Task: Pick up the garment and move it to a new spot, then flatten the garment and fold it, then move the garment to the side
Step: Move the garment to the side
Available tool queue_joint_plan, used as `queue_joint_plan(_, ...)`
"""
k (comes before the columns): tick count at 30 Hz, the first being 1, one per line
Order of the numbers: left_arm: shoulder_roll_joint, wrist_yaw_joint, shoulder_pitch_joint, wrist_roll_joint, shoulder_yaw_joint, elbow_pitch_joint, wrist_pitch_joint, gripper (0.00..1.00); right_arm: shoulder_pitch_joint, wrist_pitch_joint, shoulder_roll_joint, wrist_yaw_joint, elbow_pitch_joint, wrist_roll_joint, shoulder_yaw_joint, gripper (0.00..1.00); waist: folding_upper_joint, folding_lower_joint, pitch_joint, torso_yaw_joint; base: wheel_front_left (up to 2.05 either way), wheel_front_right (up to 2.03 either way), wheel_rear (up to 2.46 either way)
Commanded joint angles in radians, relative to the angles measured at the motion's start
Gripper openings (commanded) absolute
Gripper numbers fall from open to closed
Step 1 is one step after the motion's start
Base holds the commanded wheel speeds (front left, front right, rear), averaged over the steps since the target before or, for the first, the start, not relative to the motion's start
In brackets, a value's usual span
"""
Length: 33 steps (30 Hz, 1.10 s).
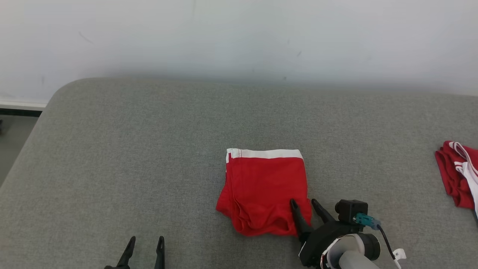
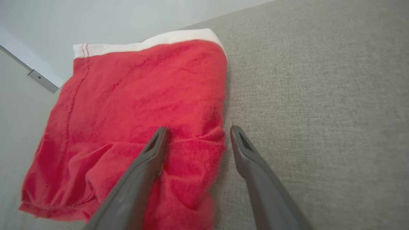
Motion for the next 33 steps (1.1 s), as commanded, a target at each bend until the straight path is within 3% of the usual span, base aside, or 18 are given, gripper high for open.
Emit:
queue_joint_plan(1,-0.001,-0.002,-0.019,-0.016,-0.006,0.002,-0.002,1.0,-0.011,-0.001,0.001,-0.003,0.014,0.021,0.021,1.0,-0.0001,-0.0001,0.006,0.007,0.0,0.0,0.0)
queue_joint_plan(7,-0.001,0.003,-0.023,-0.018,-0.019,0.003,-0.002,1.0,-0.028,0.015,0.001,-0.003,0.053,0.087,0.11,1.0,-0.0001,-0.0001,0.007,0.012,0.0,0.0,0.0)
queue_joint_plan(8,-0.001,0.001,-0.024,-0.021,-0.022,0.0,-0.002,1.0,-0.03,0.014,0.001,-0.003,0.06,0.099,0.123,0.79,-0.0001,-0.0001,0.007,0.013,0.0,0.0,0.0)
queue_joint_plan(9,-0.001,0.0,-0.024,-0.021,-0.024,-0.001,-0.002,1.0,-0.033,0.012,0.001,-0.003,0.068,0.107,0.131,0.43,-0.0001,-0.0001,0.007,0.015,0.0,0.0,0.0)
queue_joint_plan(10,-0.001,-0.001,-0.024,-0.023,-0.027,-0.002,-0.002,1.0,-0.038,0.01,0.001,-0.003,0.077,0.112,0.137,0.0,-0.0001,-0.0001,0.006,0.016,0.0,0.0,0.0)
queue_joint_plan(15,-0.001,-0.004,-0.025,-0.022,-0.031,-0.005,-0.002,1.0,-0.071,-0.001,0.001,-0.003,0.113,0.093,0.128,0.0,-0.0001,-0.0001,0.003,0.016,0.0,0.0,0.0)
queue_joint_plan(21,-0.001,-0.005,-0.014,-0.027,-0.037,-0.011,-0.002,1.0,-0.056,-0.002,0.0,-0.003,0.086,0.006,0.033,0.0,-0.0001,-0.0001,-0.022,-0.019,0.0,0.0,0.0)
queue_joint_plan(33,-0.001,0.007,-0.016,-0.065,-0.079,-0.031,-0.002,1.0,0.0,-0.002,0.0,-0.003,0.07,-0.178,-0.113,0.0,-0.0001,-0.0001,-0.055,-0.252,0.0,0.0,0.0)
